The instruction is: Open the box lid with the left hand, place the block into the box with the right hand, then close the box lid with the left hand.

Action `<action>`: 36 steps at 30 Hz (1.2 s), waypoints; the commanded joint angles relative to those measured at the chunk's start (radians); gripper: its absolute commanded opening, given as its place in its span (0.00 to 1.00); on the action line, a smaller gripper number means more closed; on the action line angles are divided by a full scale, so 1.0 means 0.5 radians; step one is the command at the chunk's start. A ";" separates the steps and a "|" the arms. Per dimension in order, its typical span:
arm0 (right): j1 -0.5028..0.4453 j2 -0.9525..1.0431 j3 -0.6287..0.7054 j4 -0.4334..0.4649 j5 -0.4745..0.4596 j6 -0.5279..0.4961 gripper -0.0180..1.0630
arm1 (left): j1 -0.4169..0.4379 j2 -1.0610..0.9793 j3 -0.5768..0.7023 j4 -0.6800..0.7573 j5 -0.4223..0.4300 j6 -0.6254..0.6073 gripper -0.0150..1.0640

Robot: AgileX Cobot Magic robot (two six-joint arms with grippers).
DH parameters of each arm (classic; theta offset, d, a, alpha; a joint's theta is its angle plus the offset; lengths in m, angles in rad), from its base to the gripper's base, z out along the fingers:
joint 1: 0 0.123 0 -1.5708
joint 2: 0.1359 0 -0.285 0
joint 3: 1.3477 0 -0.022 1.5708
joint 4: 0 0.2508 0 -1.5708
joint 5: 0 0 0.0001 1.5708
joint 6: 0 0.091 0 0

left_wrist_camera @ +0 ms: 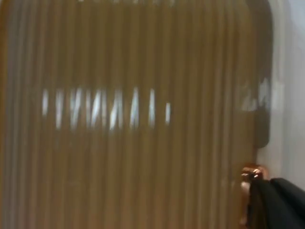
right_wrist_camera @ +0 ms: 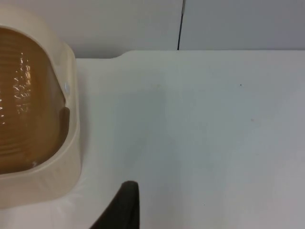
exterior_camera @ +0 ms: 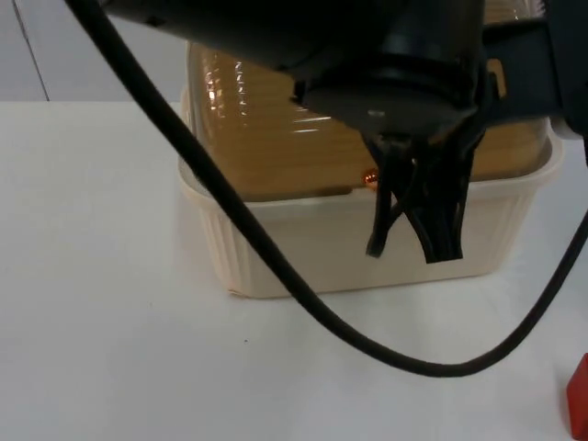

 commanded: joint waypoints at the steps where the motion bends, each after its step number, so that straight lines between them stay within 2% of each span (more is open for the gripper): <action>1: 0.009 -0.004 -0.019 -0.013 -0.028 -0.001 0.98 | -0.005 0.014 -0.009 -0.044 -0.019 -0.022 0.01; 10: 0.009 -0.004 -0.019 -0.013 -0.024 -0.001 0.98 | 0.065 0.019 -0.009 -0.085 -0.117 0.008 0.01; 13: 0.009 -0.004 -0.019 -0.013 -0.024 -0.001 0.98 | 0.105 0.019 -0.009 -0.242 -0.112 0.154 0.01; 15: 0.009 -0.004 -0.019 -0.013 -0.024 -0.001 0.98 | 0.135 0.019 -0.009 -0.539 -0.112 0.388 0.01; 17: 0.009 -0.004 -0.019 -0.013 -0.027 -0.001 0.98 | 0.139 0.019 -0.009 -0.637 -0.116 0.483 0.01; 21: 0.009 -0.001 -0.019 -0.013 -0.040 -0.001 0.98 | 0.139 0.034 -0.009 -0.634 -0.190 0.483 0.01; 36: 0.009 -0.001 -0.019 -0.013 -0.029 -0.001 0.98 | 0.187 0.122 -0.009 -0.602 -0.230 0.540 0.01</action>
